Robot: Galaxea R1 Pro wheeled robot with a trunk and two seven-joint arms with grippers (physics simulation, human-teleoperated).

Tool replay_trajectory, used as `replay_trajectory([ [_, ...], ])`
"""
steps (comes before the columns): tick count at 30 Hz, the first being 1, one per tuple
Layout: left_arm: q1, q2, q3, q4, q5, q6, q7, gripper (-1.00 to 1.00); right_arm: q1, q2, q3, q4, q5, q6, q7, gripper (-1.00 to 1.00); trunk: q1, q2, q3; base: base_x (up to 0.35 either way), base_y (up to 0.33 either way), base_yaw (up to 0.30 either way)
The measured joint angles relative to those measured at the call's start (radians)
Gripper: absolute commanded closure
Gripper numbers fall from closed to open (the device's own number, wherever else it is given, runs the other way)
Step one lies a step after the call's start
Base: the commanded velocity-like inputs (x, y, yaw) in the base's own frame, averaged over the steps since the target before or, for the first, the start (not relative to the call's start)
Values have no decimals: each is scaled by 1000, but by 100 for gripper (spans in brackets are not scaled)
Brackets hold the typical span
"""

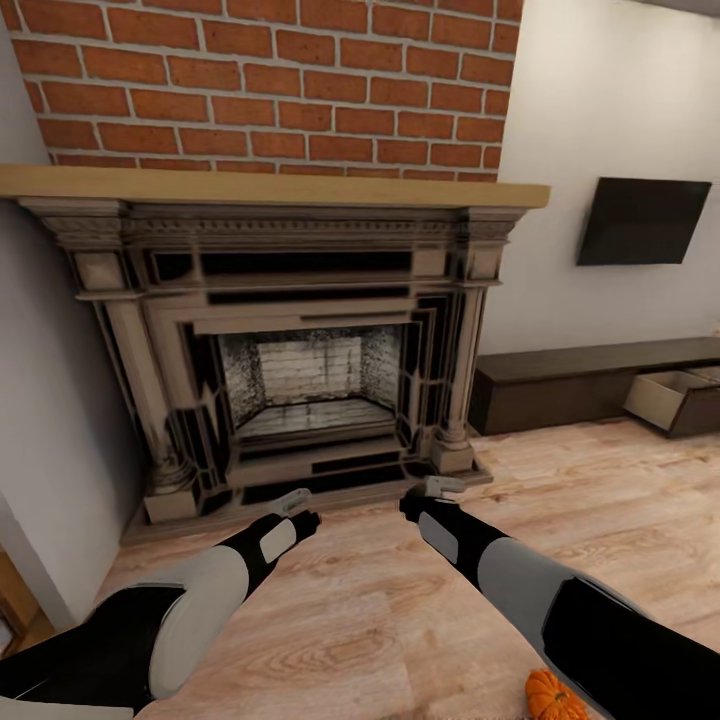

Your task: Place each of the two pumpkins and all three candles from the living room inside a cabinet in the living room (use any cabinet), then make sure every cabinet is closed, and position the cauldron so it is next to a table in the living room.

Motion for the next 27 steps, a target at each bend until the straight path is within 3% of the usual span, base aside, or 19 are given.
replay_trajectory([
  [27,0,5,0,0,-2,0,1,-100,19,0,-1,3,-3,-20,-2,100,0,0,20,0,0,-253],
])
